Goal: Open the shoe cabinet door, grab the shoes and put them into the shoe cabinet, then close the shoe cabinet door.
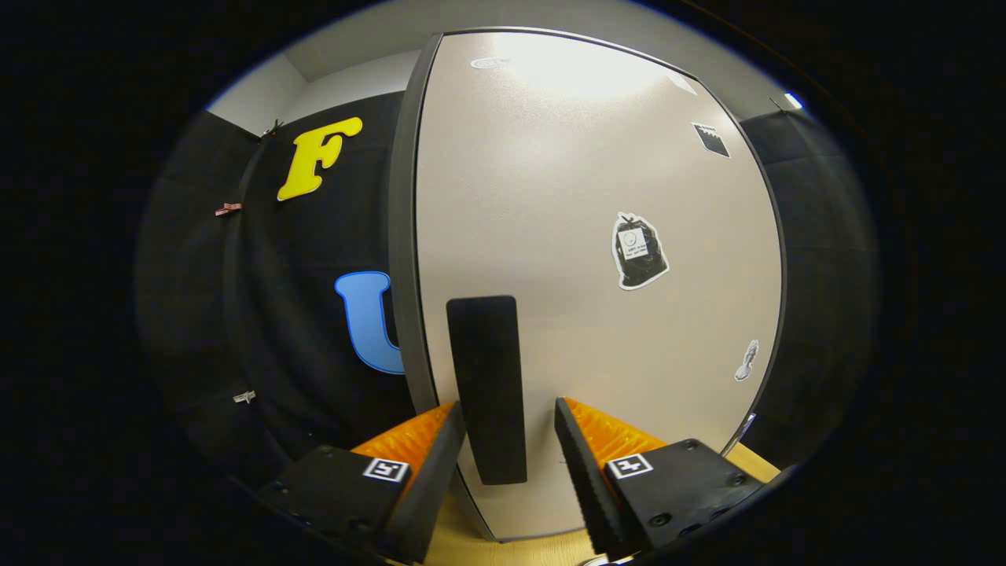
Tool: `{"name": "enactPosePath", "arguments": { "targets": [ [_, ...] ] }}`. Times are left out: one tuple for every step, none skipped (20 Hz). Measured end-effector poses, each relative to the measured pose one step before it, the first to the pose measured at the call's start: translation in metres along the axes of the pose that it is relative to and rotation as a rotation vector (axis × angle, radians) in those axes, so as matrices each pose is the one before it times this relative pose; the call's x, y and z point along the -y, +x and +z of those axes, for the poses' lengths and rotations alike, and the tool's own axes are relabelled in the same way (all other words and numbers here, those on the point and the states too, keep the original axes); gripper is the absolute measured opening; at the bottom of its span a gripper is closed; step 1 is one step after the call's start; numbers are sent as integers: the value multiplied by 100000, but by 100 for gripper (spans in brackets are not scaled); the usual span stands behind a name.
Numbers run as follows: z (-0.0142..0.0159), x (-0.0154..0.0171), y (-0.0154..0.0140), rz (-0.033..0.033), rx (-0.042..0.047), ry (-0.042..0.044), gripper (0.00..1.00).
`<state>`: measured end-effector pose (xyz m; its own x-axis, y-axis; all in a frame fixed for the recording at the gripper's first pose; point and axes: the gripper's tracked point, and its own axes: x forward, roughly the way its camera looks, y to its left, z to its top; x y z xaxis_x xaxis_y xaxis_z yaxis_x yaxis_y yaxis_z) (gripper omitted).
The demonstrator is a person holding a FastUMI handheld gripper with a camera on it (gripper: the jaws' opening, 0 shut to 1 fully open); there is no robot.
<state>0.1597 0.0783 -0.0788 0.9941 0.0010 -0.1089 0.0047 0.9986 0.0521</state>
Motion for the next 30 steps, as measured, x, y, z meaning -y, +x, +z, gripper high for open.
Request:
{"name": "enactPosePath", "arguments": {
  "targets": [
    [95, 31, 38, -487, 745, -371, 66],
    [36, 45, -20, -319, 147, -255, 64],
    [80, -370, -243, 2045, 339, 481, 64],
    [12, -208, 92, 151, 289, -666, 64],
    [266, -72, 307, -219, 484, -850, 52],
    [-255, 72, -190, -548, 176, -672, 40],
    [6, 6, -4, -131, -631, -404, 37],
    [-85, 11, -46, -161, -715, -229, 36],
    [-32, 45, -67, -145, -1146, -24, 33],
    [-105, -19, 98, 26, -219, 262, 33],
    [5, 60, -305, 622, -860, 775, 24],
    [-57, -13, -32, 735, -487, 787, 24],
    [31, 87, -235, 877, -362, 816, 24],
    [15, 5, -213, 751, -107, 370, 24],
    [47, 30, -362, 835, 144, 107, 24],
    [5, -32, -437, 640, -172, -142, 24],
    [-27, 57, -709, 679, -10, -95, 24],
    [-158, 126, -785, 511, -504, 99, 24],
    [-108, 234, -899, 227, -145, 325, 24],
    [130, 122, -270, 193, -144, 174, 24],
    [21, 146, -672, 290, -15, 259, 24],
    [-32, 211, -1076, 581, 234, 360, 24],
    [-43, 319, -963, 603, -30, 314, 24],
    [33, 336, -756, 613, -88, 231, 24],
    [54, 324, -597, 736, -267, 207, 24],
    [-15, 245, -611, 893, -388, 376, 24],
    [68, 286, -653, 946, -240, 120, 24],
    [-39, 270, -736, 975, -351, -297, 24],
    [9, 259, -672, 862, 15, -256, 24],
    [7, 341, -579, 795, -143, 56, 24]
  ]
}}
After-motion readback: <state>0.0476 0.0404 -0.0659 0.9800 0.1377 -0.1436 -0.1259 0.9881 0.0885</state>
